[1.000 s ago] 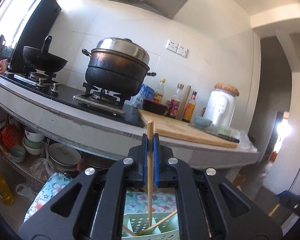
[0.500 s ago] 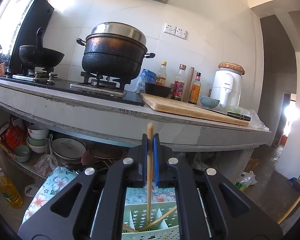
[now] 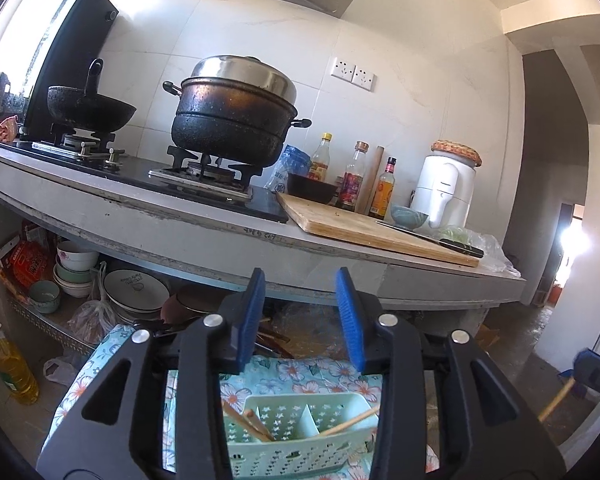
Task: Organize utensils
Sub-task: 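Drop the chopstick into the holder with the left tool while the right tool carries its chopstick over, then lower the chopstick into the green holder and open the right tool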
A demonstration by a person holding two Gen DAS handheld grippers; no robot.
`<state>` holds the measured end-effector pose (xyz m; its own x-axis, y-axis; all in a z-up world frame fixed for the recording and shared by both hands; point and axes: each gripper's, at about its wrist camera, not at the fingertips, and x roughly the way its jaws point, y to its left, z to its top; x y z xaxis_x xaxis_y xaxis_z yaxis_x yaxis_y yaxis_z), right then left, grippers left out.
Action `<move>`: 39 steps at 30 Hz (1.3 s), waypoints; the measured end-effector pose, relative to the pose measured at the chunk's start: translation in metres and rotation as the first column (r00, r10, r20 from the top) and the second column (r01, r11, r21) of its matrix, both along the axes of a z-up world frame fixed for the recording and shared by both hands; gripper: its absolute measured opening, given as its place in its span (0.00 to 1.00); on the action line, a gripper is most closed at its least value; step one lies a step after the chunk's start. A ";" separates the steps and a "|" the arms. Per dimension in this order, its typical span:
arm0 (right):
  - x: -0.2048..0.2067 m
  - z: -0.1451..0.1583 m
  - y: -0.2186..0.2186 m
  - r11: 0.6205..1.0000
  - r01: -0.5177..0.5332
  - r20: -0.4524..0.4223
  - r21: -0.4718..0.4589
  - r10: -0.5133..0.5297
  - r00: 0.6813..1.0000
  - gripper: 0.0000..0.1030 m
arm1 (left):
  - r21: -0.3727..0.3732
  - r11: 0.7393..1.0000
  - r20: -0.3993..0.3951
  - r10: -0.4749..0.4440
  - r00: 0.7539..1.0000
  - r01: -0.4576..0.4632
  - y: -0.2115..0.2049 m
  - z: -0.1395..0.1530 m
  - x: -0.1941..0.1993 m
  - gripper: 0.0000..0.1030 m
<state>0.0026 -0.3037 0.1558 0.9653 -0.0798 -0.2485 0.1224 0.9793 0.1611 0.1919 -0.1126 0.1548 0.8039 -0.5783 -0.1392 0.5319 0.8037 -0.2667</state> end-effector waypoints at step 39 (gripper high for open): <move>0.210 -0.011 0.079 0.951 -0.121 -0.133 -0.285 0.085 0.987 0.06 | 0.165 0.986 -0.277 0.012 0.961 0.035 0.145 -0.133 -0.081 0.81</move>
<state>0.2125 -0.2246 0.1450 0.9373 -0.0673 -0.3420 0.0191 0.9896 -0.1424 0.1105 0.0327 0.0222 0.7136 -0.5369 -0.4499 0.4663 0.8434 -0.2669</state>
